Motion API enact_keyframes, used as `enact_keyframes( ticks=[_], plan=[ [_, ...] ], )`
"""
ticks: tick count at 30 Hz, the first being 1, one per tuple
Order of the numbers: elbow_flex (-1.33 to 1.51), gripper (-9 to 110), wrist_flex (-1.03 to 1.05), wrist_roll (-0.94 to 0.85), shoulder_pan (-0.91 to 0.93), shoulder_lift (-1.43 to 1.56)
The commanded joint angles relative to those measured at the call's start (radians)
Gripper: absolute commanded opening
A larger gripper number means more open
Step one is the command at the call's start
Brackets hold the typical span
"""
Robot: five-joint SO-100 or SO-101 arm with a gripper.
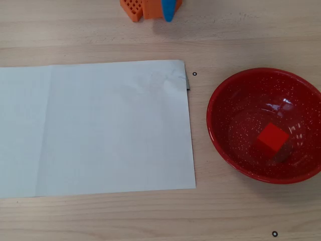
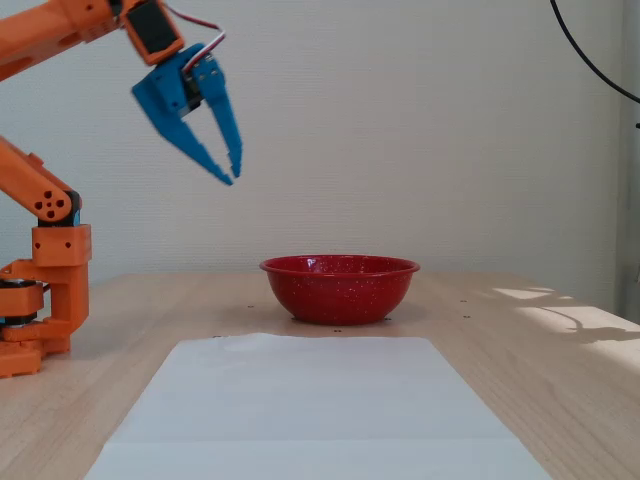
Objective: Grasp the red cube and put it in the red bowl
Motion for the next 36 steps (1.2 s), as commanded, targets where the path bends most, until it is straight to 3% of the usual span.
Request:
enact_keyframes(
  ticks=[1, 9, 28, 36],
  plan=[
    [0.011, 0, -0.021, 0.006, -0.063, 0.110],
    [0.382, 0, -0.241, 0.002, -0.156, 0.351],
    [1.241, 0, -1.195, -0.012, -0.147, 0.701],
    [1.241, 0, -0.864, -0.052, -0.138, 0.778]
  ],
)
